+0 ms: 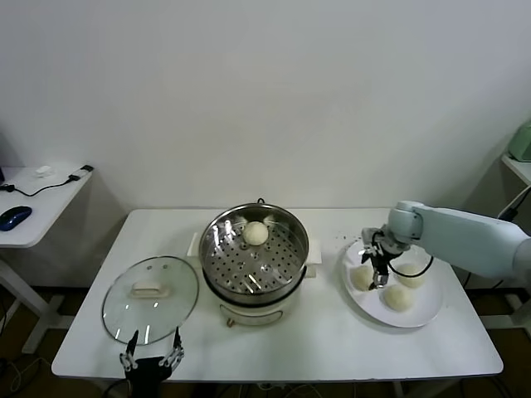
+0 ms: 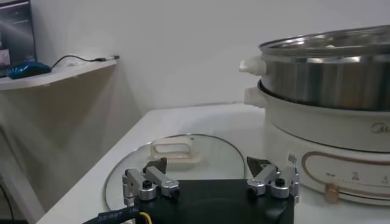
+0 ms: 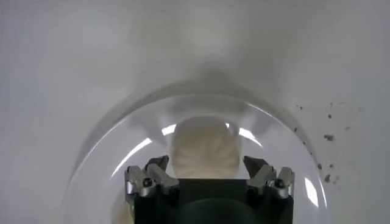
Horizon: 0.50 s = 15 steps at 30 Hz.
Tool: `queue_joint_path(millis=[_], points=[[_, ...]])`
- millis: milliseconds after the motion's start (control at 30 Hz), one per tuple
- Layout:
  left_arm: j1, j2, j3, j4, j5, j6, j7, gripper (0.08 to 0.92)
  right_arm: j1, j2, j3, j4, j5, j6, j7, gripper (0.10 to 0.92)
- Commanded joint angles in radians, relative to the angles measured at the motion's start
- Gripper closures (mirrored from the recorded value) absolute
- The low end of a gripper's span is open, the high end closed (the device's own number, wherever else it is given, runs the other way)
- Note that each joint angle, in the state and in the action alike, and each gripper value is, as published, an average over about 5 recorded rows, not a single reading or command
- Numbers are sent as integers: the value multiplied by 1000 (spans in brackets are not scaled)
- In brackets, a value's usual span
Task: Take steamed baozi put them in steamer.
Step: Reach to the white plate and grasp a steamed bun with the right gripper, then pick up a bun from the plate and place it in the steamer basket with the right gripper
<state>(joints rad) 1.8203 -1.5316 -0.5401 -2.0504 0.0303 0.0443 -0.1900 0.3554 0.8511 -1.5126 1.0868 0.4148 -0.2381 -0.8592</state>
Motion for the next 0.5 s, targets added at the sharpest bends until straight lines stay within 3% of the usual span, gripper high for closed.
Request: queue_joint_path(millis=[33, 233, 500], points=[[1, -1, 0, -1, 1, 0, 0, 177, -7, -1, 19, 1, -17, -13, 1, 332], [2, -2, 2, -5, 3, 1, -4, 177, 127, -23, -45, 73, 35, -8, -28, 380], [6, 0, 3, -23, 3, 14, -2, 177, 529, 40, -221, 168, 281, -9, -82, 389]])
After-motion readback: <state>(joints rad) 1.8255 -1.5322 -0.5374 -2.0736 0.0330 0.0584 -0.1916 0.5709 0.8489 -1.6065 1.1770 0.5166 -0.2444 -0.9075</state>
